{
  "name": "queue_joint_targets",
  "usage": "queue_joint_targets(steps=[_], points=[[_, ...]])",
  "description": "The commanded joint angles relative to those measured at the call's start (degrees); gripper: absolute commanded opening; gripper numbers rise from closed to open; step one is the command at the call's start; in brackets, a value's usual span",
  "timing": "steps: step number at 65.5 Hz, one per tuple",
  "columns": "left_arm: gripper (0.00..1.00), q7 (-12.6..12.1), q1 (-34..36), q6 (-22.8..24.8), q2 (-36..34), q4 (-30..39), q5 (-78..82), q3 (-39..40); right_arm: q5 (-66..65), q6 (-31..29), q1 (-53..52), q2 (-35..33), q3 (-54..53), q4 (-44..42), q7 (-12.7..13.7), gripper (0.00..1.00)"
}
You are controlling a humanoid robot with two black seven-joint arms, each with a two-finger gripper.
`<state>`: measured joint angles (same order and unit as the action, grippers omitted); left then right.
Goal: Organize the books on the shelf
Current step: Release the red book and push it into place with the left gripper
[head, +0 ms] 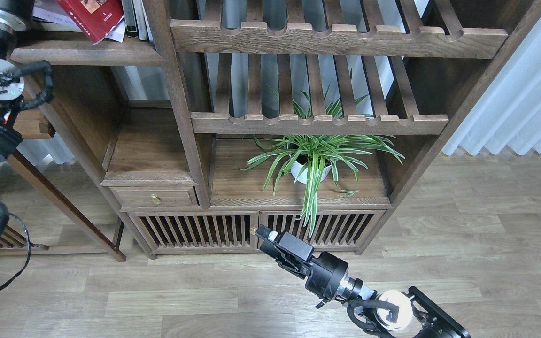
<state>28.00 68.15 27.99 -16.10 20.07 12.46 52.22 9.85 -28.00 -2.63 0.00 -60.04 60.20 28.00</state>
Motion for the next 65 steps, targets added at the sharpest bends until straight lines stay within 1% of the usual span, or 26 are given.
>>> queue_joint_targets(steps=[1,2,3,4,5,6,7,8,9,21,30,40,45,46,57,63,65], points=[[0.85,0.00,-1.96,0.01,-1.21,0.84,0.02,-1.07,0.00,0.00,0.00,0.00,0.01,0.09,0.00,0.99],[0.77,-0.05,-2.23,0.01,-1.99,1.28,0.02,-1.25,0.00,0.00,0.00,0.00,0.01,0.09,0.00,0.99],[0.73,-0.31,-2.31,0.01,-2.26,1.46,0.02,-1.33,0.00,0.00,0.00,0.00,0.01,0.09,0.00,0.99],[0.62,-0.66,-2.49,0.01,-2.87,1.89,0.02,-1.42,0.00,0.00,0.00,0.00,0.01,0.18,0.00,0.99],[0.54,-0.93,-2.49,0.01,-3.23,2.07,0.02,-1.42,0.00,0.00,0.00,0.00,0.01,0.18,0.00,0.99],[0.47,-1.02,-2.49,0.01,-3.41,2.25,0.02,-1.42,0.00,0.00,0.00,0.00,0.01,0.18,0.00,0.99],[0.30,-1.02,-2.67,0.01,-3.84,2.25,0.02,-1.25,0.00,0.00,0.00,0.00,0.01,0.09,0.00,0.99],[0.17,-0.84,-2.75,0.01,-4.02,2.25,0.02,-0.99,0.00,0.00,0.00,0.00,0.01,0.09,0.00,0.99],[0.00,-0.67,-2.84,0.01,-4.02,2.08,-0.07,-0.46,0.00,0.00,0.00,0.00,0.01,0.18,0.00,0.99],[0.00,-2.60,-2.14,0.01,-3.93,-0.65,-0.16,-1.07,0.00,0.00,0.00,0.00,0.01,0.18,0.00,0.99],[0.00,-2.25,-0.30,0.01,-3.76,-1.88,-0.25,-0.63,0.00,0.00,0.00,0.00,0.01,0.09,0.00,0.99],[0.00,-1.02,5.06,0.01,-2.53,-4.07,-1.39,-0.10,0.00,0.00,0.00,0.00,0.18,0.18,0.00,0.99],[0.00,-0.40,8.32,0.01,-0.77,-7.41,-1.92,-0.81,0.00,0.00,0.00,0.00,0.27,0.18,0.00,0.99],[0.00,-0.40,10.06,0.01,0.19,-10.29,-1.92,-1.07,0.17,0.00,-0.09,0.00,0.36,0.09,0.00,0.99],[0.00,0.00,13.77,0.01,4.85,-18.84,-1.92,-1.25,1.84,0.00,-0.53,0.00,0.88,0.18,0.00,0.99],[0.00,0.00,15.26,-0.04,8.98,-23.58,-3.06,-0.19,2.55,0.00,-0.62,0.00,0.89,0.18,0.00,0.99],[0.00,0.00,15.61,-1.18,10.21,-24.98,-4.28,-0.28,2.72,0.00,-0.62,0.00,0.89,0.18,0.00,0.99]])
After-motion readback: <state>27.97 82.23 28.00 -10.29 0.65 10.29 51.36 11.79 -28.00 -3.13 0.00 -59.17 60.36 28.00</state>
